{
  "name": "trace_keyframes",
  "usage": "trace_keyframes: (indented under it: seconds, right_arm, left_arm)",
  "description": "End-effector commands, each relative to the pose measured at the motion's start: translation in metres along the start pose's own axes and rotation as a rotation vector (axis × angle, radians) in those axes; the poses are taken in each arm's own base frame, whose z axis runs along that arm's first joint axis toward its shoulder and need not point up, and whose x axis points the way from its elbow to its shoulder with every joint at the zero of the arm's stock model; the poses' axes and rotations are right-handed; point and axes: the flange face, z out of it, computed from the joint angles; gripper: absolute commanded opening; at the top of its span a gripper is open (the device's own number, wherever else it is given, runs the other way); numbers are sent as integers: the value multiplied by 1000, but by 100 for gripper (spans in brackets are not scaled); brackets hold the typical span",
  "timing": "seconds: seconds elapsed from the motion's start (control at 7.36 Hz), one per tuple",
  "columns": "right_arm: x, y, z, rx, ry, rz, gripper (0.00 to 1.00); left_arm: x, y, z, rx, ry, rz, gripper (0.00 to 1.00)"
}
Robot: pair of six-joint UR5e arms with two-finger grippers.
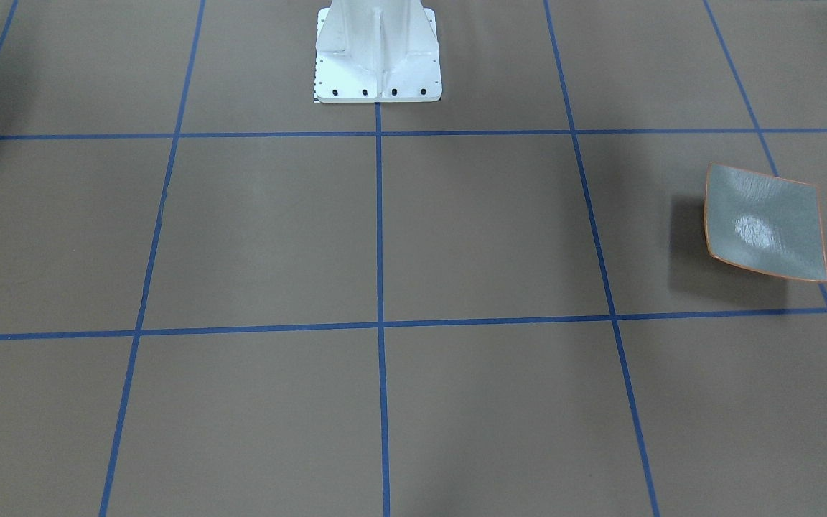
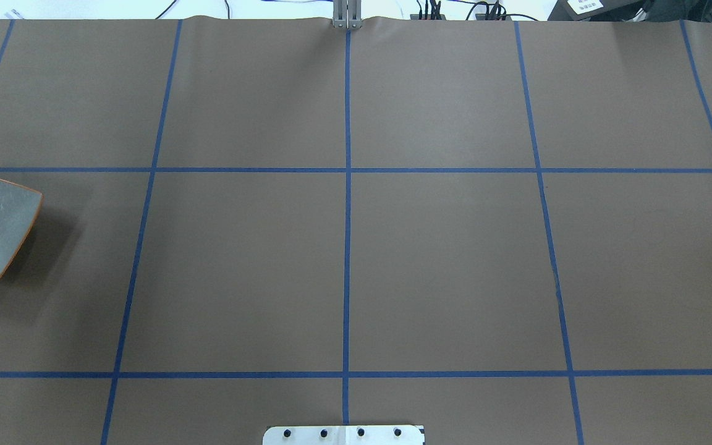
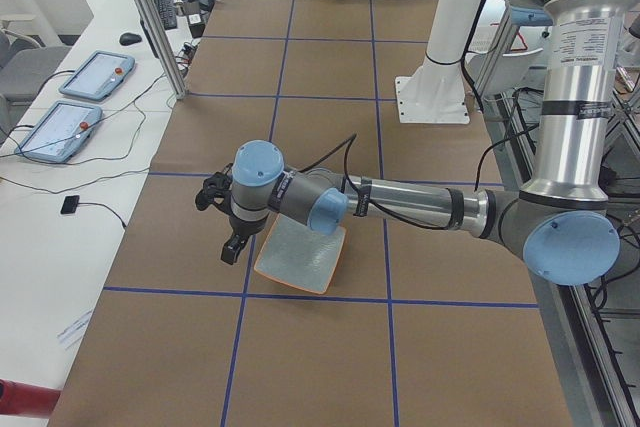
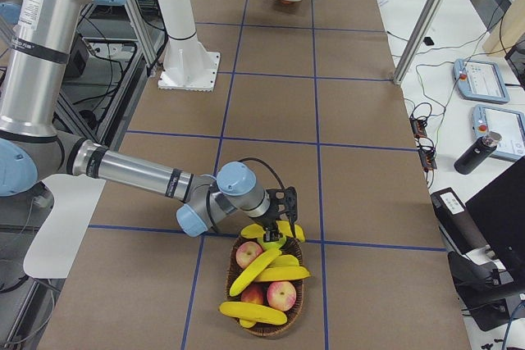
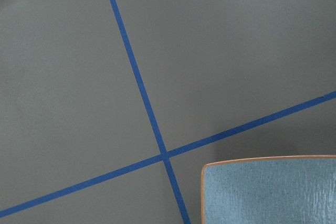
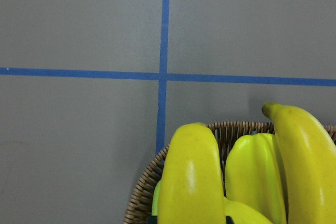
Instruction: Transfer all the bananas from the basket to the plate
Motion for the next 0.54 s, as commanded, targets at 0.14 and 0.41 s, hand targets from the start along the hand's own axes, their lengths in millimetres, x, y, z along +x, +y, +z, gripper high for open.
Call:
trace_keyframes:
  seconds: [0.14, 0.41]
  right_arm:
    - [-65, -102, -4, 48, -73, 113, 0]
    - [-116, -163, -16, 61, -150, 209, 0]
  left_arm:
    - [26, -44, -29, 181, 8, 22, 100]
    - [90, -65, 6, 252, 107, 39, 100]
